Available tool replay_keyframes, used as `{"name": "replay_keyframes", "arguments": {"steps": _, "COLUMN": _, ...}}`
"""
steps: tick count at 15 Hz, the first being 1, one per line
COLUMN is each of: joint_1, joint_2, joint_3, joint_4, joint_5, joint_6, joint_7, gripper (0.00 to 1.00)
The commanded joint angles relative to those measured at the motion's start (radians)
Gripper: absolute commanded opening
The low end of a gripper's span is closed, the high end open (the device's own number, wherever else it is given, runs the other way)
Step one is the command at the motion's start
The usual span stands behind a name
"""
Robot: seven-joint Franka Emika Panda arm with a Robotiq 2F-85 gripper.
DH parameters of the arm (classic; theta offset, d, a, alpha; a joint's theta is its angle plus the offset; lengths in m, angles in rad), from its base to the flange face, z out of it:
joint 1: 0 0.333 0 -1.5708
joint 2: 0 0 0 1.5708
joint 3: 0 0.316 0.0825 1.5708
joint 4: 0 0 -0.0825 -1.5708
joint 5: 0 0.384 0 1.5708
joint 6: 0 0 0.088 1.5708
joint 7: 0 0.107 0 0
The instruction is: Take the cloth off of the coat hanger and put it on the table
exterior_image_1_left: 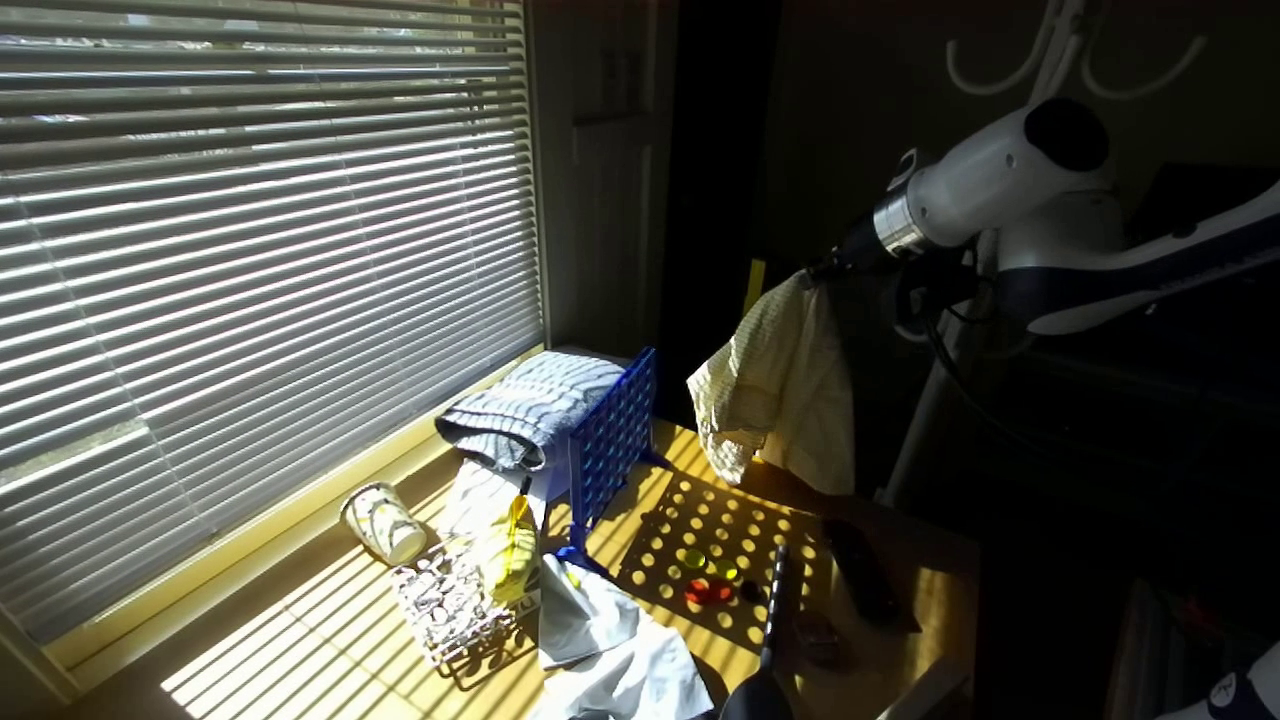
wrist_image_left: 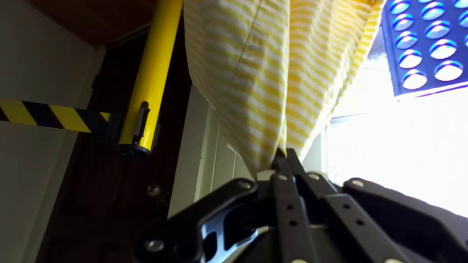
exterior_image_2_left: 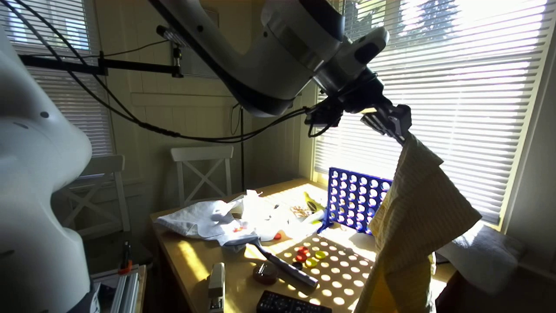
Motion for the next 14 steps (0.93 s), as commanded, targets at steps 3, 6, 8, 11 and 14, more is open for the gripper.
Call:
{"name": "replay_keyframes", "arguments": {"steps": 3, "joint_1": 0.086, "joint_2": 0.117, "joint_3": -0.041, "joint_4": 0.052, "joint_5": 0.191, "joint_6": 0.101, "joint_7": -0.169, "gripper": 0.0}}
{"name": "replay_keyframes", "arguments": {"steps": 6, "joint_1": 0.141, "joint_2": 0.179, "joint_3": -0.071, "joint_4": 0.039, "joint_5": 0.353, "joint_6": 0.169, "joint_7": -0.283, "gripper": 0.0}}
{"name": "replay_keyframes", "arguments": {"steps": 8, "joint_1": 0.132, "joint_2": 0.217, "joint_3": -0.028, "joint_4": 0.017, "joint_5": 0.516, "joint_6": 0.214, "joint_7": -0.395, "gripper": 0.0}}
{"name": "replay_keyframes", "arguments": {"steps": 11, "joint_1": 0.156, "joint_2": 0.27, "joint_3": 0.026, "joint_4": -0.005, "joint_5": 0.739, "joint_6": 0.241, "joint_7": -0.52, "gripper": 0.0}}
{"name": "replay_keyframes", "arguments": {"steps": 14, "joint_1": 0.185, "joint_2": 0.3, "joint_3": 0.095, "joint_4": 0.002, "joint_5": 0.959, "joint_6": 0.187, "joint_7": -0.629, "gripper": 0.0}}
